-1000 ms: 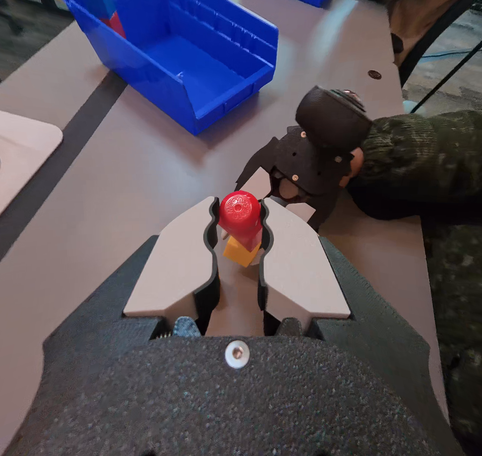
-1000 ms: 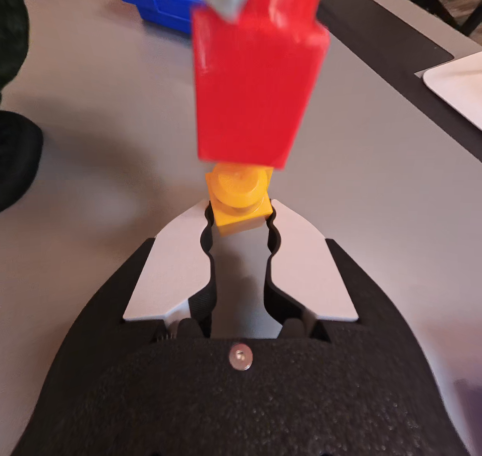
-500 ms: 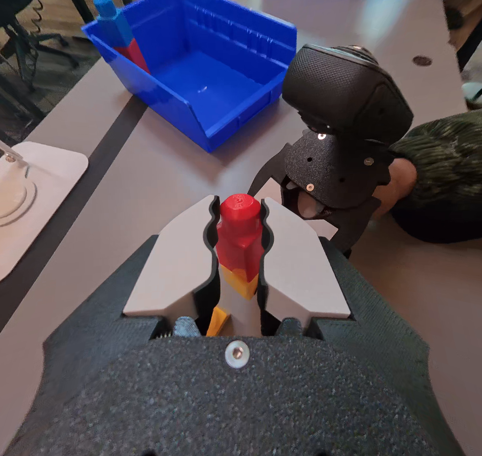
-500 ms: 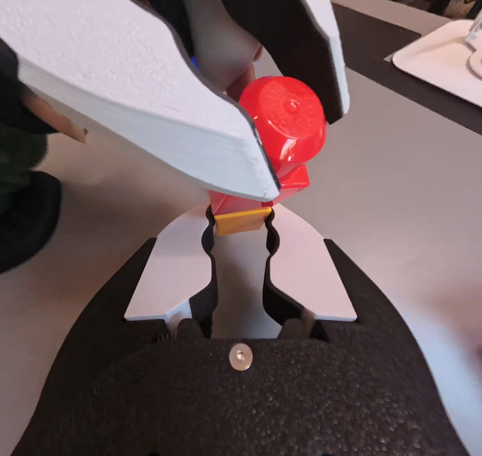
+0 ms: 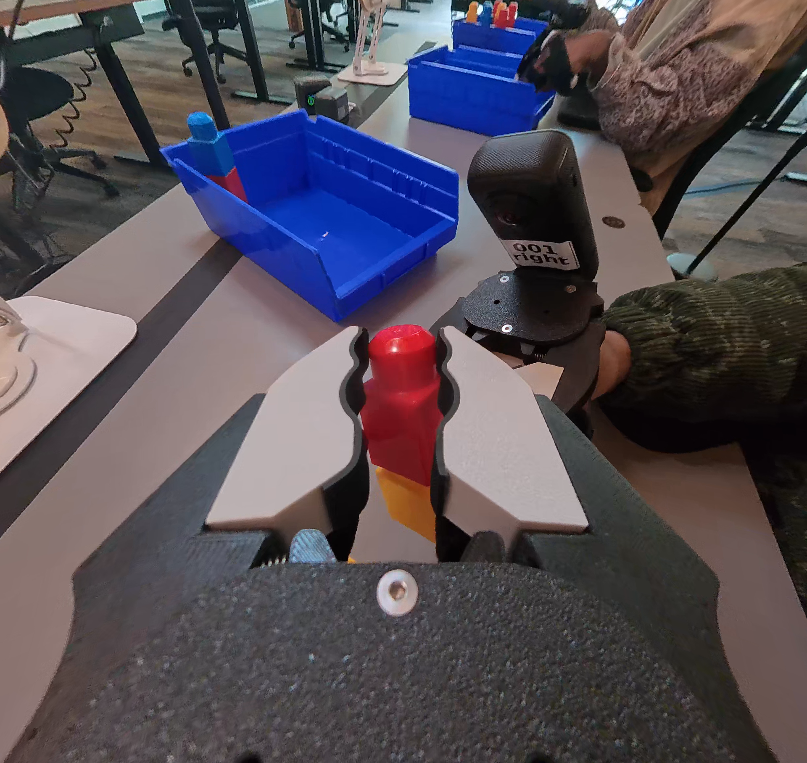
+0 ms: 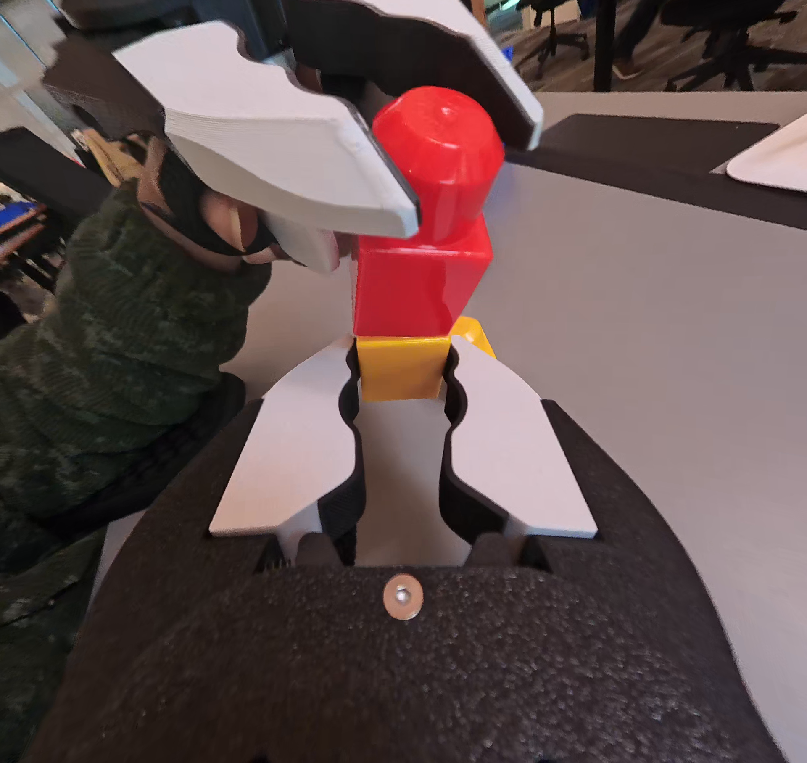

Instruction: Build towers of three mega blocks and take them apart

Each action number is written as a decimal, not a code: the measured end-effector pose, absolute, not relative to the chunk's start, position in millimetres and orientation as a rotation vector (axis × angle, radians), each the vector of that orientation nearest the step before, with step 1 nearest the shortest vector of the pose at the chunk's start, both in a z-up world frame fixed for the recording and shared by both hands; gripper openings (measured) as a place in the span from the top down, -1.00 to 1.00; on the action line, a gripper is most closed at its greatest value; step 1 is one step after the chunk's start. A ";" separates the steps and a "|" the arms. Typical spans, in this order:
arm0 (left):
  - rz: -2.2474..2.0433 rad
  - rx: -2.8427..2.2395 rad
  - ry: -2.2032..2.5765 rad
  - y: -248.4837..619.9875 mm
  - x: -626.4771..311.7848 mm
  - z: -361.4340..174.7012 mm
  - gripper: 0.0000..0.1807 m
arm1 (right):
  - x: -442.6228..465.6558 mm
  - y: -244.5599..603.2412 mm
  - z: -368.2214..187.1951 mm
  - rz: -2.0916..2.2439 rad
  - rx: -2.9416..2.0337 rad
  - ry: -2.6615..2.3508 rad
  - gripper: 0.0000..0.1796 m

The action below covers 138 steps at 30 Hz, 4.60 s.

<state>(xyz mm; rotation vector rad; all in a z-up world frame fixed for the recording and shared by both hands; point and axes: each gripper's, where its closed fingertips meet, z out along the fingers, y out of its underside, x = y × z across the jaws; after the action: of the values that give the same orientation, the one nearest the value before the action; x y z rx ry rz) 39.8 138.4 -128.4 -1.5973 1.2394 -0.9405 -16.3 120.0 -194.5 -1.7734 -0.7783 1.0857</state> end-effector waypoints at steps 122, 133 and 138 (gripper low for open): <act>-1.039 -1.579 1.486 110.2 -13.3 -131.5 0.58 | 3.6 100.5 -197.4 0.921 -1.597 -1.106 0.59; -0.963 -1.603 1.701 89.8 -16.7 -157.2 0.59 | 0.4 88.2 -205.3 0.854 -1.597 -1.240 0.60; -0.853 -1.673 1.853 79.8 -23.6 -179.8 0.59 | 1.3 81.8 -224.1 0.751 -1.646 -1.376 0.60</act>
<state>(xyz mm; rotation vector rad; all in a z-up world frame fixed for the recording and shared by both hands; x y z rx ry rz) -23.6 79.8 -179.8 -1.6725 1.8530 -0.8528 1.3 81.8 -224.1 -1.6456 -1.3763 0.7508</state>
